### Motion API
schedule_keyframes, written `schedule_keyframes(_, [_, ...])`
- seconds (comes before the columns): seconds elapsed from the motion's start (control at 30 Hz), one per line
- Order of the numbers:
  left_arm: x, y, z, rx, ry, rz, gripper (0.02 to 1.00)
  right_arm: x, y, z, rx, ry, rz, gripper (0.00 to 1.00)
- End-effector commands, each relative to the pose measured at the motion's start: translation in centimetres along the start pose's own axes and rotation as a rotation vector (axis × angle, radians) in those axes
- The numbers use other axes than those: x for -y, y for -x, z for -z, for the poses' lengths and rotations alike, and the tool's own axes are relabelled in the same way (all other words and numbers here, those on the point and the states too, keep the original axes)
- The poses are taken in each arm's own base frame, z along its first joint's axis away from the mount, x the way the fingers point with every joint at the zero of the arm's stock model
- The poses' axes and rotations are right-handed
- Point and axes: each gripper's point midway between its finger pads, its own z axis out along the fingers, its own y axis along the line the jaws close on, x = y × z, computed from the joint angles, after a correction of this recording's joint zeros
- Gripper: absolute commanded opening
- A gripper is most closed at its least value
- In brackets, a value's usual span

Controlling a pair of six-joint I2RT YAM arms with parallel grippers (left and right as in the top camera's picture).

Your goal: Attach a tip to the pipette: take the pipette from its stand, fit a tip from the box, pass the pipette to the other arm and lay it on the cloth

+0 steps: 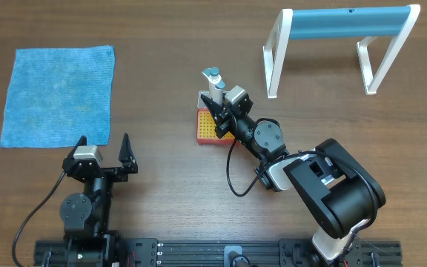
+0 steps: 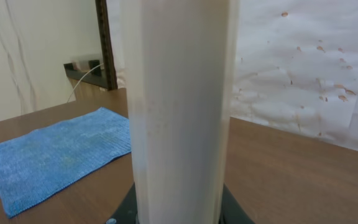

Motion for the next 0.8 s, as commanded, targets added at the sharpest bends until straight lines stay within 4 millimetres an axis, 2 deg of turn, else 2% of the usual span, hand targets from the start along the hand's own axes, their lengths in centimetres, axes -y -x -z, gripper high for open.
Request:
schedule_keyframes(0.03, [-0.2, -0.1, 0.0, 0.0, 0.011, -0.009, 0.996, 0.3, -1.8, 0.1, -0.06, -0.004, -0.028, 0.075])
schedule_keyframes(0.23, [-0.2, -0.1, 0.0, 0.0, 0.011, -0.009, 0.998, 0.3, -3.1, 0.7, -0.1, -0.008, -0.037, 0.075])
schedule_keyframes(0.43, [-0.2, -0.1, 0.0, 0.001, 0.011, -0.009, 0.996, 0.4, -5.5, 1.2, -0.151, -0.013, -0.049, 0.075])
schedule_keyframes(0.53, [-0.2, -0.1, 0.0, 0.0, 0.011, -0.009, 0.998, 0.4, -5.9, 1.3, -0.143, -0.012, -0.047, 0.075])
schedule_keyframes(0.8, [-0.2, -0.1, 0.0, 0.001, 0.011, -0.009, 0.996, 0.5, -8.7, 2.5, -0.217, -0.022, -0.063, 0.077])
